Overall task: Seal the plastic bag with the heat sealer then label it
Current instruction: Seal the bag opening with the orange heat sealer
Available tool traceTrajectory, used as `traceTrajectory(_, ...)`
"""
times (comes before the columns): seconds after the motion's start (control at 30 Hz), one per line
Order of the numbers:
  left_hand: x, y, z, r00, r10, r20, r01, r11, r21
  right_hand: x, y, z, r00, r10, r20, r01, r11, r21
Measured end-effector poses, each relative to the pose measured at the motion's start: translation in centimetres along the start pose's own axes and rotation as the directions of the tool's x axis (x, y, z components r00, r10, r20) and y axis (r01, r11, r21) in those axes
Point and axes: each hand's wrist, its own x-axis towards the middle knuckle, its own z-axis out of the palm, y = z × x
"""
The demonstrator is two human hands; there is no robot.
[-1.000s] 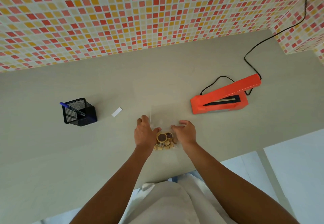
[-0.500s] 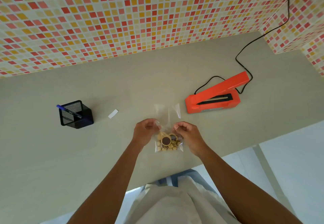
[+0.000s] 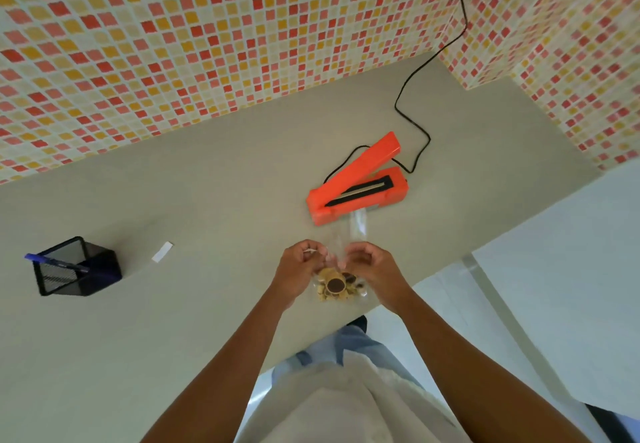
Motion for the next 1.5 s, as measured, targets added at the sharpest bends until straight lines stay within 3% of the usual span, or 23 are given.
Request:
traceTrajectory(0.2, 1.2, 0.7, 4.8, 0.999, -0.019, -0.033, 0.017, 0.999, -0.047, 1.1, -0.5, -4.6, 0.999, -0.008, -0.047, 0.005, 0.998, -0.064)
traceTrajectory(0.37, 2.6, 1.6, 7.8, 0.997, -0.060, -0.047, 0.056, 0.995, -0.085, 2.3, -0.9, -7.8, 0.994, 0.034, -0.106, -0.031, 0.999, 0.030)
traceTrajectory(0.77, 5.4, 2.1, 10.6, 0.960, -0.146, -0.237, 0.057, 0.936, -0.347, 6.7, -3.0, -10.6, 0.990, 0.132, 0.056, -0.132, 0.991, -0.008)
traceTrajectory(1.07, 6.0, 2.3, 10.9, 0.948, -0.130, -0.291, 0.018, 0.933, -0.358, 8.9, -4.3, -10.0, 0.964, 0.216, 0.155, -0.214, 0.976, -0.029)
traceTrajectory(1.3, 6.5, 2.1, 11.1, 0.912, -0.210, -0.353, 0.066, 0.923, -0.379, 9.3, -4.4, -10.4, 0.985, 0.155, 0.077, -0.150, 0.986, -0.073)
traceTrajectory(1.5, 5.9, 3.0, 11.7, 0.922, -0.175, -0.346, 0.032, 0.923, -0.382, 9.2, -3.8, -10.8, 0.990, 0.118, 0.076, -0.110, 0.988, -0.106)
